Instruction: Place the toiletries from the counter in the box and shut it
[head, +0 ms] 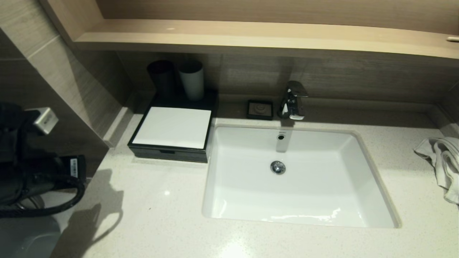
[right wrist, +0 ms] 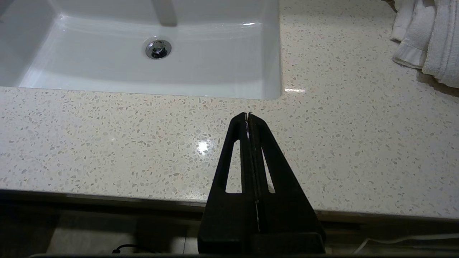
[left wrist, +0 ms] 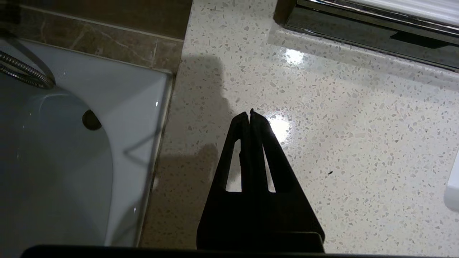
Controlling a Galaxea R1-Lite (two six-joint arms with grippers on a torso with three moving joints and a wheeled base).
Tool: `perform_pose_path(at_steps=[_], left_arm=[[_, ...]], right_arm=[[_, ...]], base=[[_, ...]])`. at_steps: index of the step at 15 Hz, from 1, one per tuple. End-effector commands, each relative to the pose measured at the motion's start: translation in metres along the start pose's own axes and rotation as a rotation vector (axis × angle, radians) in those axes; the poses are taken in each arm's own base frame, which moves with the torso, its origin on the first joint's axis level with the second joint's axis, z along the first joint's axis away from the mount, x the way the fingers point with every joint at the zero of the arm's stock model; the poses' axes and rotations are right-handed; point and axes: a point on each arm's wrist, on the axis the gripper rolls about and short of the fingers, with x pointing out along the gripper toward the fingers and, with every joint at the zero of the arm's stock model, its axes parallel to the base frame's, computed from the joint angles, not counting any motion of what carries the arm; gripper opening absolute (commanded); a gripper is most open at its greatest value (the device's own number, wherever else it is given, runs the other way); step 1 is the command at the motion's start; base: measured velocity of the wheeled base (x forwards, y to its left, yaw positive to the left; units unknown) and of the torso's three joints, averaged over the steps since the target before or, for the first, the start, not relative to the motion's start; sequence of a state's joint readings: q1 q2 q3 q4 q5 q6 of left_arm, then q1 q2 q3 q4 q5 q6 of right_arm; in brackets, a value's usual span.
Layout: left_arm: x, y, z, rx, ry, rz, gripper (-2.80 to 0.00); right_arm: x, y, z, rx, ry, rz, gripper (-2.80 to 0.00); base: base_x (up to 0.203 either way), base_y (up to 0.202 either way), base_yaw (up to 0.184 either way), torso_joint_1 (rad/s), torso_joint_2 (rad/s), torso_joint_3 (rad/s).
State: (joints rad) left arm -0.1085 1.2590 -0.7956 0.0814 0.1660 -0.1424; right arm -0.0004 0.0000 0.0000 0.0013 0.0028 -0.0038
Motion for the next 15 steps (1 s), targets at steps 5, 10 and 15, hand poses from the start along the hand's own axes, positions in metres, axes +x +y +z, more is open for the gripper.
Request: perform_pose_path(at_steps=[5,10,15], left_arm=[[0.001,0.007,-0.013,0.036,-0.091,0.013,-2.80],[0.001,0.008,-0.018,0.041,-0.177,-0.031,-2.80],[-0.010,0.023,-0.022,0.025,-0.245,-0.179,-2.80]], right_arm=[[0.000,0.000,0.000,-0.001,0.000,0.001,-2.80],[0.000,0.000,0.000,-0.001,0.000,0.001,-2.80],[0.000,0.000,0.000,-0.001,0.000,0.000,-2.80]], base=[[0.000,0.000,0.000,0.000,0.00,0.000],[0.000,0.000,0.000,0.000,0.00,0.000],[0.000,0.000,0.000,0.000,0.00,0.000]])
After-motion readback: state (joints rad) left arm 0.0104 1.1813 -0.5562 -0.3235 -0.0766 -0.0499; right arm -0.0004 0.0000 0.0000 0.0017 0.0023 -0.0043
